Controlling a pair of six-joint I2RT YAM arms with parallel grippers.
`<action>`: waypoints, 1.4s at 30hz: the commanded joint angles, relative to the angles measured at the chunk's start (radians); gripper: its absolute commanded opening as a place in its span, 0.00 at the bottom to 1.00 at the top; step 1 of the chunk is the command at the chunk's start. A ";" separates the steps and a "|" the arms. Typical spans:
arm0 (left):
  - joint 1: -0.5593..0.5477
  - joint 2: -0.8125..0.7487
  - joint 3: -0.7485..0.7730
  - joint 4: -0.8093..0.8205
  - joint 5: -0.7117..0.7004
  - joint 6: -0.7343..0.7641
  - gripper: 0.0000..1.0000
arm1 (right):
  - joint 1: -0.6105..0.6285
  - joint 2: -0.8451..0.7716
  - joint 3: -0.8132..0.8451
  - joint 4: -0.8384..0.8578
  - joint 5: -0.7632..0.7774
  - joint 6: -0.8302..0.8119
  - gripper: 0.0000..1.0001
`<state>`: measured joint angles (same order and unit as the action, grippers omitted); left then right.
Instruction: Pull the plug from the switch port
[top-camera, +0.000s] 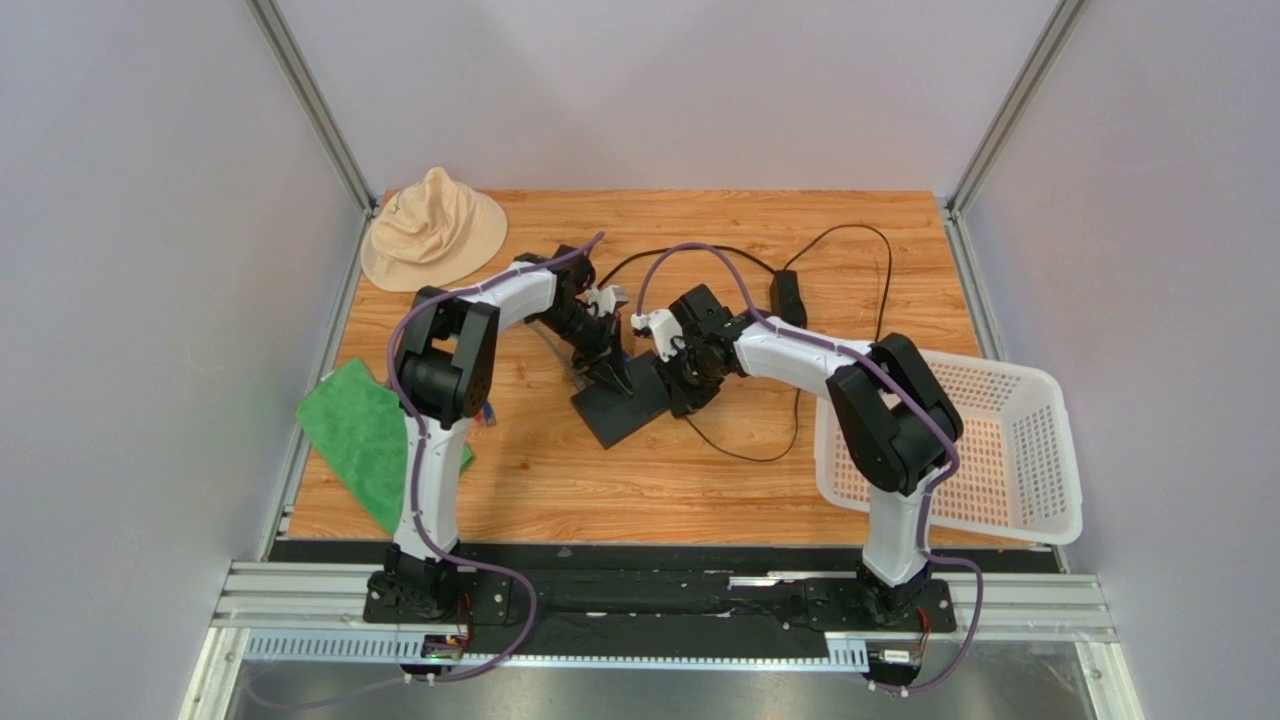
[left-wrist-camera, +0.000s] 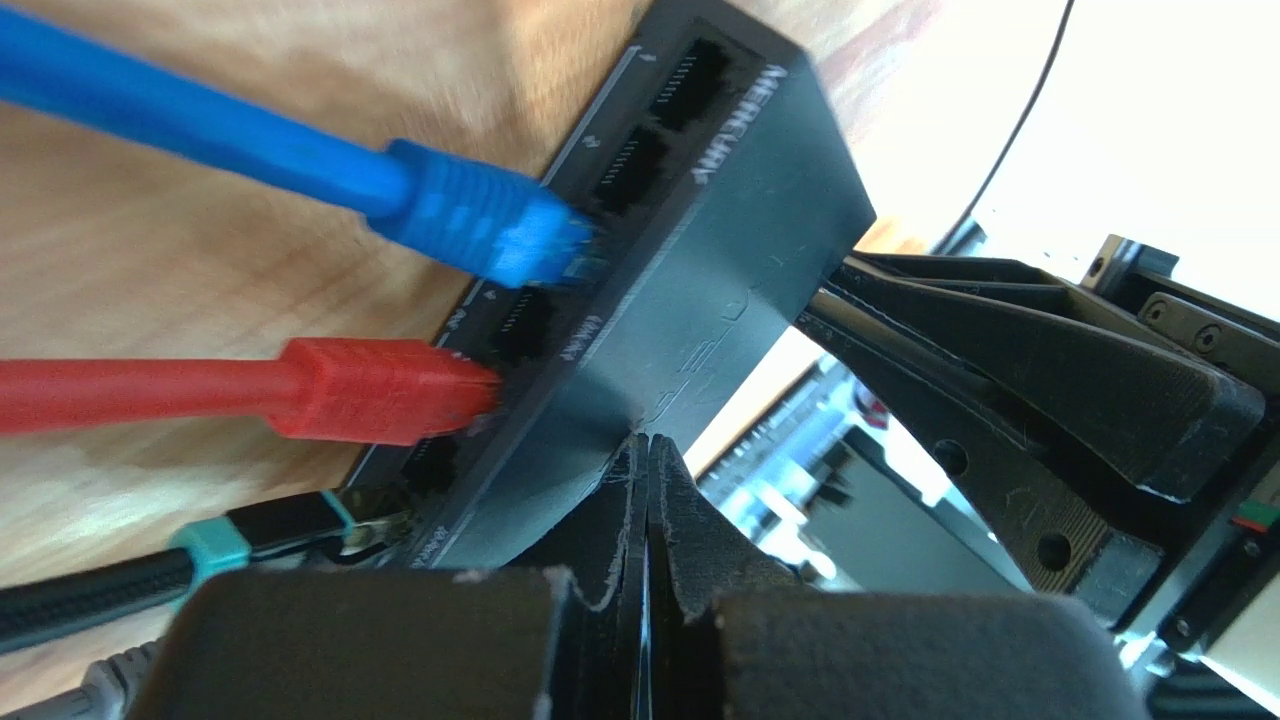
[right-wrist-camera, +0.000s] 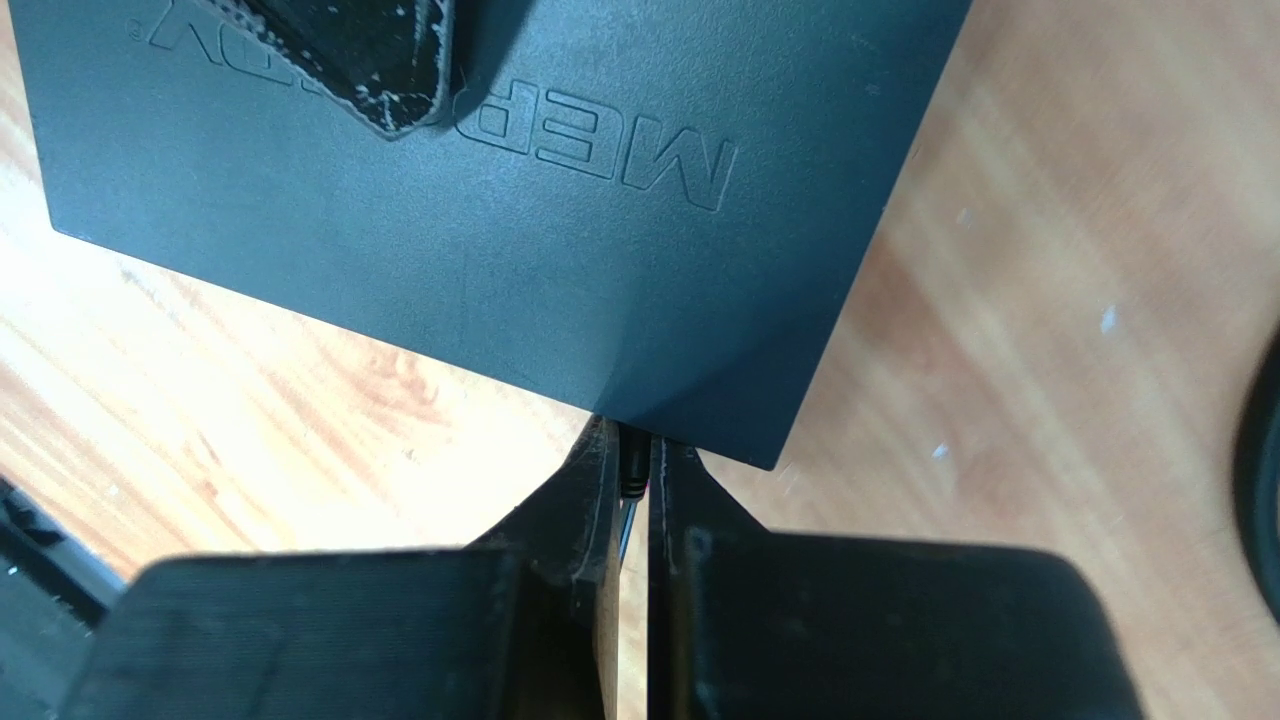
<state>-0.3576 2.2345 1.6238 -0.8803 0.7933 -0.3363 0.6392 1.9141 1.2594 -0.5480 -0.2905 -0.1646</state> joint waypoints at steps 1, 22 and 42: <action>0.016 0.083 -0.044 0.010 -0.194 0.020 0.00 | 0.004 -0.030 -0.074 -0.141 -0.024 0.023 0.00; 0.022 0.093 -0.041 0.001 -0.201 0.017 0.00 | -0.006 -0.105 -0.092 -0.319 0.028 -0.043 0.00; 0.068 -0.694 -0.381 0.328 -0.417 0.200 0.42 | -0.045 0.063 0.374 -0.224 0.126 0.051 0.00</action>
<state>-0.2916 1.6043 1.3201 -0.6113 0.4774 -0.2153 0.6327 1.9511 1.4876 -0.8047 -0.1867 -0.1181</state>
